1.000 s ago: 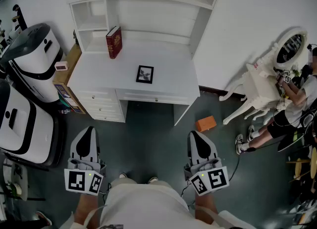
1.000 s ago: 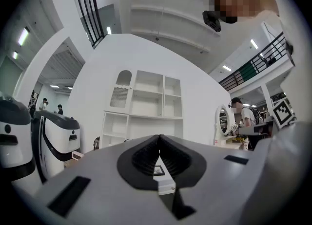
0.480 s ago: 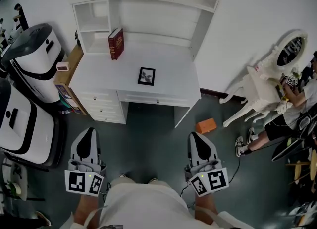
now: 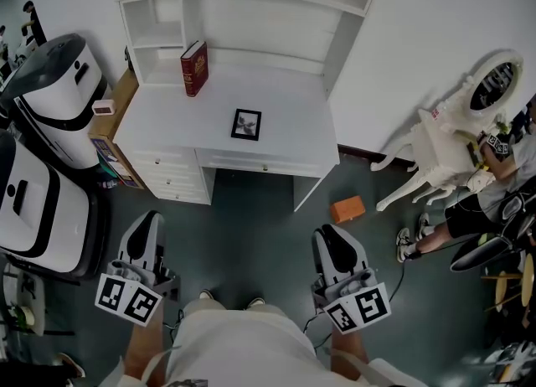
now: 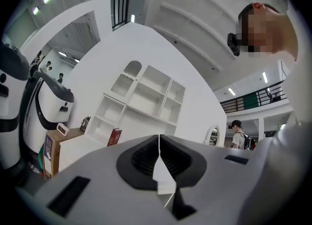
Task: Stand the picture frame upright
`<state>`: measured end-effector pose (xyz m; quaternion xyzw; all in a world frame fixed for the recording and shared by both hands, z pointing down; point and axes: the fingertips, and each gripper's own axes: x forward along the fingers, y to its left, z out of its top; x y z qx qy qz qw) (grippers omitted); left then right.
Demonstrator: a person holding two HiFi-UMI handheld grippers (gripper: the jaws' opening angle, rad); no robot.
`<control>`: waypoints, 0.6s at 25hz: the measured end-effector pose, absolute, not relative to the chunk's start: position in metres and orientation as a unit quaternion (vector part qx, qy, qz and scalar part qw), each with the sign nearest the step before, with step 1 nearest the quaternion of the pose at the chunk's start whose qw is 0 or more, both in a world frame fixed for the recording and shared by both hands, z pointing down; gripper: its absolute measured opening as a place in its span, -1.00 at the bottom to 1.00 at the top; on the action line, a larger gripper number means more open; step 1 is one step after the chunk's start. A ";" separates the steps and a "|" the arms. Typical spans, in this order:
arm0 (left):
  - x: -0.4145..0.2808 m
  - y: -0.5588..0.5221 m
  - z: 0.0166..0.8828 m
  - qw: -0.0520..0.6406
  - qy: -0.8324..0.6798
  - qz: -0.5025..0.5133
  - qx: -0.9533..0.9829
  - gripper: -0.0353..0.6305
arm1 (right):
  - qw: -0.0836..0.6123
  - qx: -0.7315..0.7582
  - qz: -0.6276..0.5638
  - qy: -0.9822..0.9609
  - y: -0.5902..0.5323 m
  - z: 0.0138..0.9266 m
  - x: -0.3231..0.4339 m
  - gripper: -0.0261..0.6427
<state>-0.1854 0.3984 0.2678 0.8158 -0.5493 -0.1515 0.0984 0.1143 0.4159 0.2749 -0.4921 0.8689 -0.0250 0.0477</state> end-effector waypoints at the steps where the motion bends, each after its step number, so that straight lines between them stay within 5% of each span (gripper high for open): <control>1: -0.185 0.396 0.268 0.093 -0.552 -0.148 0.815 -0.83 | 0.046 -0.492 -0.025 0.869 0.415 0.276 0.116 -0.67; 4: -0.179 0.391 0.270 0.081 -0.557 -0.136 0.815 -0.81 | 0.047 -0.497 -0.027 0.866 0.410 0.277 0.125 -0.61; 8: -0.166 0.382 0.277 0.080 -0.565 -0.115 0.813 -0.13 | 0.048 -0.497 -0.031 0.866 0.407 0.277 0.140 -0.57; 15: -0.141 0.379 0.286 0.057 -0.584 -0.085 0.805 0.50 | 0.053 -0.481 -0.054 0.873 0.393 0.286 0.161 -0.06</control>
